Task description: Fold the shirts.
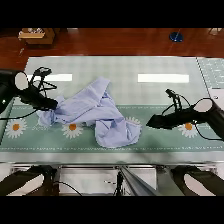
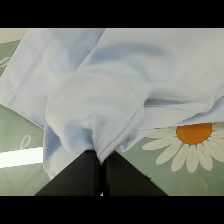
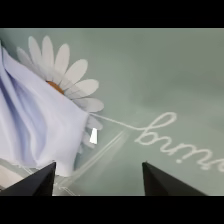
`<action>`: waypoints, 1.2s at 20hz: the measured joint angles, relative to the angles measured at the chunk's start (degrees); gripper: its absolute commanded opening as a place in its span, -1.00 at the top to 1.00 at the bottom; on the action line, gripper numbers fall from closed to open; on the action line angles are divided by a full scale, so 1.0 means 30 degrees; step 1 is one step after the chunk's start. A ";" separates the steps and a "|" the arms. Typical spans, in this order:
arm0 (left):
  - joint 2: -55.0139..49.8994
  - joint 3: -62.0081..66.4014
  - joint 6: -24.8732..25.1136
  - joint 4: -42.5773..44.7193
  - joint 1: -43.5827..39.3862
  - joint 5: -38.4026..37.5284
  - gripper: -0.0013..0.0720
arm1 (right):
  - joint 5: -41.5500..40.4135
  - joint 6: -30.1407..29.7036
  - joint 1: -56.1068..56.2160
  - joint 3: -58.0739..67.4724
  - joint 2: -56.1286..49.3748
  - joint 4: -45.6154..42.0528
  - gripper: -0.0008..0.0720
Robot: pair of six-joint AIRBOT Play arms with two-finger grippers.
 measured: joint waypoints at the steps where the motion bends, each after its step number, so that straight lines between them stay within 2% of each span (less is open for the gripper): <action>1: 0.0000 -0.0015 0.0022 -0.0051 0.0022 0.0051 0.90 | -0.0262 -0.0058 0.0240 -0.0364 0.0000 0.0364 -0.69; 7: 0.0000 -0.0058 0.0138 -0.0138 0.0073 0.0080 0.90 | -0.3038 0.0940 0.2820 -0.1880 0.0000 0.1472 -0.67; 10: 0.0000 -0.0058 0.0313 -0.0226 0.0073 0.0080 0.90 | -0.4473 0.1821 0.3898 -0.2266 0.0000 0.1741 -0.45; 13: -0.0007 -0.0058 0.0481 -0.0357 0.0080 0.0080 0.90 | -0.5559 0.2885 0.4940 -0.2412 -0.0335 0.2055 -0.45; 14: -0.0007 -0.0058 0.0495 -0.0386 0.0080 0.0087 0.90 | -0.5778 0.3228 0.5297 -0.2433 -0.0656 0.2069 -0.18; 15: 0.0000 -0.0058 0.0517 -0.0423 0.0080 0.0087 0.90 | -0.6113 0.3504 0.5625 -0.2433 -0.1049 0.2193 0.44; 16: 0.0000 -0.0058 0.0568 -0.0452 0.0080 0.0087 0.90 | -0.6317 0.3767 0.5916 -0.2470 -0.1508 0.2186 0.92; 20: 0.0138 0.0000 0.0707 -0.0488 0.0095 0.0073 0.90 | -0.6288 0.3949 0.6251 -0.2339 -0.1982 0.2368 0.93; 22: 0.0430 0.0415 0.0721 -0.0488 0.0095 0.0073 0.90 | -0.5676 0.3534 0.5974 -0.1909 -0.1071 0.1472 0.93; 24: 0.0954 0.1348 0.0780 -0.0495 0.0095 0.0029 0.90 | -0.5304 0.3235 0.5435 -0.0933 0.0648 0.1894 0.93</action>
